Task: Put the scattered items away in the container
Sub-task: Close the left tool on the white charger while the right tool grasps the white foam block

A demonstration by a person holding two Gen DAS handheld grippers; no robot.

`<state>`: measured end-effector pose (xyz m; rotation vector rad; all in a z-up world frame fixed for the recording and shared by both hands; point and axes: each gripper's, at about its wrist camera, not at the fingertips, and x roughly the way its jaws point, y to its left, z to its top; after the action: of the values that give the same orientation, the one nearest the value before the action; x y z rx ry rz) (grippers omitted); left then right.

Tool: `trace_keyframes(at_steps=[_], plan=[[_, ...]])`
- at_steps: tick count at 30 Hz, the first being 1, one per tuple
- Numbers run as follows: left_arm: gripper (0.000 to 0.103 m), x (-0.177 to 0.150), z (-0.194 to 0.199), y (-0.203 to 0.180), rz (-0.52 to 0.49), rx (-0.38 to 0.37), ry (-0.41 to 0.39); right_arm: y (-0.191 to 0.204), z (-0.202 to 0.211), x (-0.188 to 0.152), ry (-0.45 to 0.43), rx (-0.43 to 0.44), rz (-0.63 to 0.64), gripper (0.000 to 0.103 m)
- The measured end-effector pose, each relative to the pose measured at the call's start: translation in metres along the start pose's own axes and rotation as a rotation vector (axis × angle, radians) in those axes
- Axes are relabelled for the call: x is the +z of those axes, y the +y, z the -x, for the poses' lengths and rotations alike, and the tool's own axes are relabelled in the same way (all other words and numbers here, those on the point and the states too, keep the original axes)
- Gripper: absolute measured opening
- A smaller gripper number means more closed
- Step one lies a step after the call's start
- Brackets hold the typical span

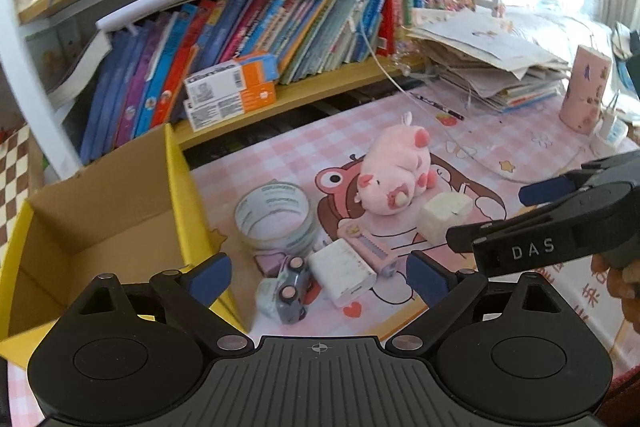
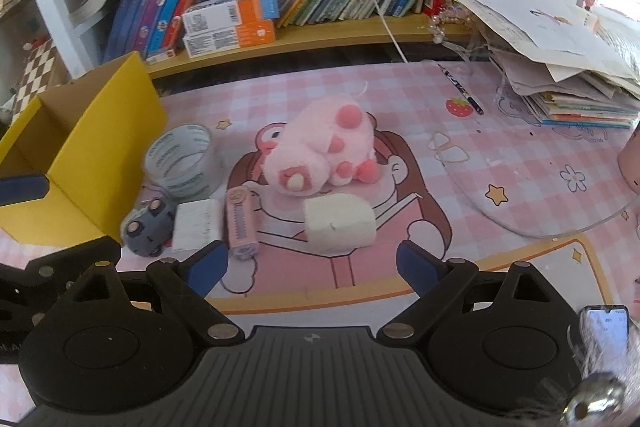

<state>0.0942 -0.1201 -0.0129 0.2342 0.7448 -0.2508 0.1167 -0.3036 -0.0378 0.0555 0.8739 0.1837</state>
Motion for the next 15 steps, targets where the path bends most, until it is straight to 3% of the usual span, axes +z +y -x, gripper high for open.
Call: trace_keyframes(at_steps=[15], plan=[[0.092, 0.0, -0.037, -0.015, -0.111, 0.007, 0.075, -0.011, -0.04, 0.008, 0.063, 0.02, -0.018, 0.085]])
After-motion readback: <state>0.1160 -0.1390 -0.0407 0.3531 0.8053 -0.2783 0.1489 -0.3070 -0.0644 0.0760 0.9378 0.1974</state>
